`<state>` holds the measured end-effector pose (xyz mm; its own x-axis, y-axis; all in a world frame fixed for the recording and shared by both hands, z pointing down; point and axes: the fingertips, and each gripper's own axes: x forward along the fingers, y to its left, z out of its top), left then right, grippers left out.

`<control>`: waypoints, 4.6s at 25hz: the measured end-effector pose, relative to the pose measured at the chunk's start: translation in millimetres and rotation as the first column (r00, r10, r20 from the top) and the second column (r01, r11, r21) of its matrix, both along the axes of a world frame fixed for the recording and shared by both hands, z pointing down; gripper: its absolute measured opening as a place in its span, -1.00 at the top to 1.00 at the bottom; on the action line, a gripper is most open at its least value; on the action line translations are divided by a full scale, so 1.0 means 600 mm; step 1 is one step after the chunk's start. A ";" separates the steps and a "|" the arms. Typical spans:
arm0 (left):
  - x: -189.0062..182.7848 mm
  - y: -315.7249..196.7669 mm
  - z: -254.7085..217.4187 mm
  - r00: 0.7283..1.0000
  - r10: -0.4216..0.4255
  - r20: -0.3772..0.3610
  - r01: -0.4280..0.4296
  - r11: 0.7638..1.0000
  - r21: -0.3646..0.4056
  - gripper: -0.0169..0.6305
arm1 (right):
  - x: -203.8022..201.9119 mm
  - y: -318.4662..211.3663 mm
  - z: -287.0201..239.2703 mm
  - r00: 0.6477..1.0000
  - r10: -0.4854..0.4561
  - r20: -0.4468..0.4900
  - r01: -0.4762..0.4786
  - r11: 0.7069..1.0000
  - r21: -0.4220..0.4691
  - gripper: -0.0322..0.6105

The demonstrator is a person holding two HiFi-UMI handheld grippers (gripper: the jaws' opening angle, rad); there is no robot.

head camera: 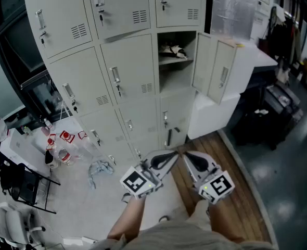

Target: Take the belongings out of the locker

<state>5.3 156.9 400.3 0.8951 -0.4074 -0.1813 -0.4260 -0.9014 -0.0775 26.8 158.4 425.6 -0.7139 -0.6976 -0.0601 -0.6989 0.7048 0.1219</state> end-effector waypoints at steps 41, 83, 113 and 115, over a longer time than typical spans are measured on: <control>-0.075 -0.142 0.000 0.998 -0.049 0.038 0.049 0.999 -0.004 0.94 | -0.084 -0.133 -0.032 0.990 -0.136 0.028 0.136 0.990 -0.020 0.89; 0.018 -0.661 -0.077 0.993 -0.116 0.038 0.116 0.993 -0.004 0.93 | 0.039 -0.652 -0.118 0.983 -0.139 -0.116 0.143 0.990 0.020 0.67; 0.055 -0.768 -0.051 0.996 -0.036 0.076 0.039 0.998 -0.039 0.93 | 0.037 -0.947 -0.176 0.940 0.149 -0.307 -0.128 0.988 0.086 0.01; 0.060 -0.774 -0.051 0.996 -0.036 0.081 0.039 0.998 -0.039 0.93 | 0.037 -0.963 -0.178 0.931 0.169 -0.324 -0.148 0.985 0.091 0.01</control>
